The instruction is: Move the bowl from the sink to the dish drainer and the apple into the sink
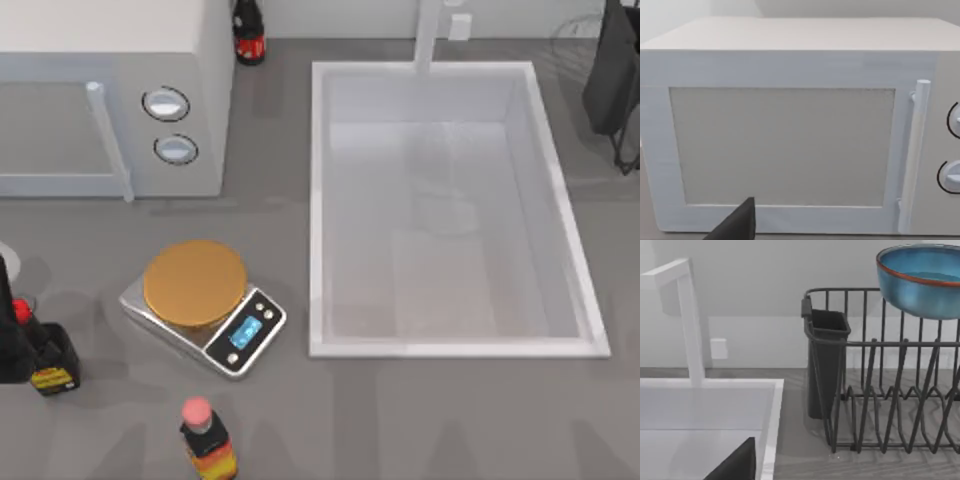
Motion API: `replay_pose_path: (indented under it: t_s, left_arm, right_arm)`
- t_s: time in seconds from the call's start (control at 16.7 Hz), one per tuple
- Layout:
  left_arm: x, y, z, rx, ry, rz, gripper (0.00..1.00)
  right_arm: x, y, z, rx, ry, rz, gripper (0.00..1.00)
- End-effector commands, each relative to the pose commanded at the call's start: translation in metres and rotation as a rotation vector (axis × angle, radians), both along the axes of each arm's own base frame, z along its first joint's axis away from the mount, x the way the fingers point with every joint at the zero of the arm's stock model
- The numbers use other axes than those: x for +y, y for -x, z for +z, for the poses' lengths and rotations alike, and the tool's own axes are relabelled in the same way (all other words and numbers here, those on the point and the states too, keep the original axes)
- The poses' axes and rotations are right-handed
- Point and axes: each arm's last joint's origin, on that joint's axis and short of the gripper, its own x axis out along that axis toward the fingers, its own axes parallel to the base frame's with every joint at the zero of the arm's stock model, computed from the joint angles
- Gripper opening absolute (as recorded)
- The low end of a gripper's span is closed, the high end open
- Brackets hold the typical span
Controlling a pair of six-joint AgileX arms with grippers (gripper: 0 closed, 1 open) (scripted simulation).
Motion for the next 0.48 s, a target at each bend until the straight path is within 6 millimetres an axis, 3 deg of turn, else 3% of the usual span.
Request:
replay_pose_path:
  t_s: [0.48]
  left_arm:
    - [0.0, 0.0, 0.0, 0.0, 0.0, 0.0, 1.0]
  right_arm:
    - [-0.0004, -0.0001, 0.0016, 0.013, 0.004, -0.004, 1.0]
